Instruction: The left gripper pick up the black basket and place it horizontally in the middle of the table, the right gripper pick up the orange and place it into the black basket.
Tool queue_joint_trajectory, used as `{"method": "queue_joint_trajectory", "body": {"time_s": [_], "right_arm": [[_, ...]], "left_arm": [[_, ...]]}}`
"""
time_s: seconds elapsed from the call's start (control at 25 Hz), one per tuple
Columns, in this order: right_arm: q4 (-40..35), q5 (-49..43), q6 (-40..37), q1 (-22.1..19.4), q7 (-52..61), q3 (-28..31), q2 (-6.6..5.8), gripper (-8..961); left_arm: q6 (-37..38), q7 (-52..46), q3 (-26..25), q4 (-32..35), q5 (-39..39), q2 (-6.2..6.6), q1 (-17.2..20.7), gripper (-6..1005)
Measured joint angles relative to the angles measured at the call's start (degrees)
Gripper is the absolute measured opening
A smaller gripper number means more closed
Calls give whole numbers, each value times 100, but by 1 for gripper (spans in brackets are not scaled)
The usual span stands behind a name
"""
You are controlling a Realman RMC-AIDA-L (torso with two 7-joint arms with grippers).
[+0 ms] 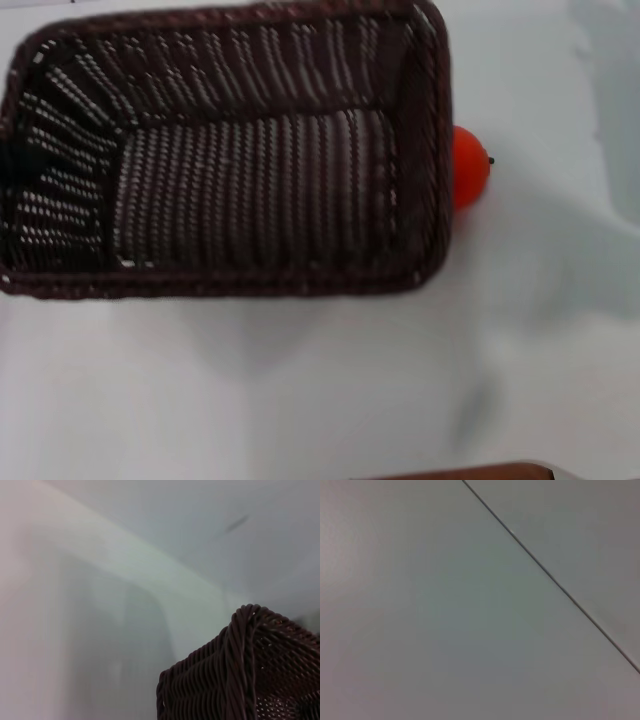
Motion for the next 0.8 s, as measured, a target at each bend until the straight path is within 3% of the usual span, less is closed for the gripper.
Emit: {"method": "queue_joint_trajectory", "body": {"time_s": [0.2, 0.32, 0.48, 0.8], "right_arm": [[23, 1, 1, 18, 1, -3, 0, 717], [28, 0, 1, 28, 1, -20, 0, 718], [30, 0, 1, 37, 1, -30, 0, 718], [16, -8, 1, 47, 8, -36, 0, 718]], "left_arm": [[315, -79, -291, 34, -88, -135, 96, 150], [654, -87, -200, 63, -64, -345, 155, 150], [907, -91, 121, 188, -60, -393, 209, 150], [1595, -142, 784, 624, -60, -369, 337, 150]]}}
